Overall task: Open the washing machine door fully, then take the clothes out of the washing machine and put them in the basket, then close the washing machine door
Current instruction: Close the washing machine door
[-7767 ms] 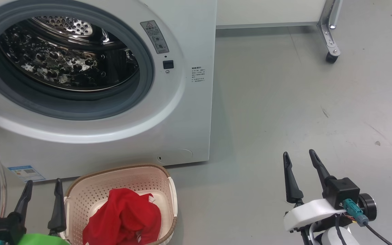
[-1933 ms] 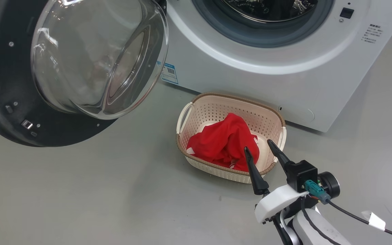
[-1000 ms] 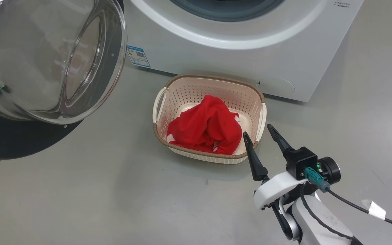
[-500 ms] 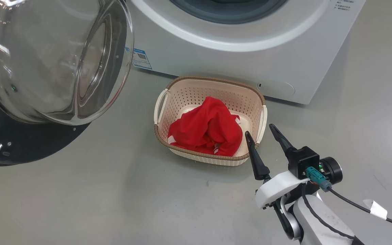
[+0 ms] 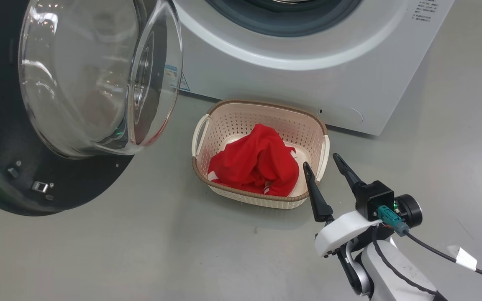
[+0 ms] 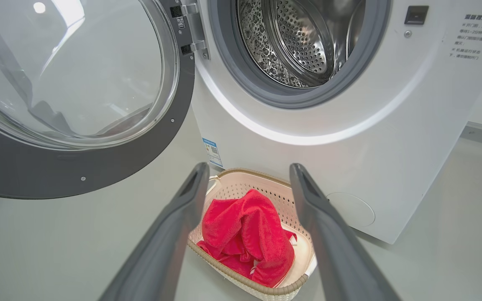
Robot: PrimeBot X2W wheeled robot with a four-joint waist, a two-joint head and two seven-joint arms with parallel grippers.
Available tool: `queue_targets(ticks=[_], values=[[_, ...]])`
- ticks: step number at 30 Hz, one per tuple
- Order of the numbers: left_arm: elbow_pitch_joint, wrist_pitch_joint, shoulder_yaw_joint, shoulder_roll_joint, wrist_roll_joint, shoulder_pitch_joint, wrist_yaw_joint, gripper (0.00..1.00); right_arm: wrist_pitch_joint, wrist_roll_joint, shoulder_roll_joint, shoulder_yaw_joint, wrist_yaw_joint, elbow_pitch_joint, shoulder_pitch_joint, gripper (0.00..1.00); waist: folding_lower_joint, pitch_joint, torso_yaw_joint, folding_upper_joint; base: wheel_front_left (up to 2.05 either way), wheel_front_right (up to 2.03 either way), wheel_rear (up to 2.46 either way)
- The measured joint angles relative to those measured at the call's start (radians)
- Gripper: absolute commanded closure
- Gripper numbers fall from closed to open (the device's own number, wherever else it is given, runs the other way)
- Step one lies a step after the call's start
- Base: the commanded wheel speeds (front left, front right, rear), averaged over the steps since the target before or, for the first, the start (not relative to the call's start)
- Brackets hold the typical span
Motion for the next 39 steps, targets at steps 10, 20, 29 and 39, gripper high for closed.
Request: queue_targets(ticks=[10,20,29,39], values=[[-0.087,0.172,0.032,-0.04,-0.105,0.068,0.0,1.0,0.0,0.006,0.0,0.008,0.0,0.0,0.0,0.0,0.0,-0.006,-0.027,0.0,0.0,0.0,0.0],[-0.226,0.315,0.044,-0.09,-0.163,0.146,0.0,1.0,0.0,0.028,0.0,0.01,0.0,-0.007,0.006,0.0,0.0,-0.011,-0.085,0.0,0.0,0.0,0.0],[-0.33,0.357,0.053,-0.15,-0.178,0.204,0.0,1.0,0.0,0.034,0.0,0.008,0.0,-0.021,0.02,0.0,0.0,-0.008,-0.152,0.0,0.0,0.0,0.0],[-0.408,0.362,0.056,-0.239,-0.209,0.215,-0.001,1.0,0.0,0.034,0.001,-0.001,0.0,-0.049,0.023,0.0,0.0,0.005,-0.251,0.0,0.0,0.0,0.0]])
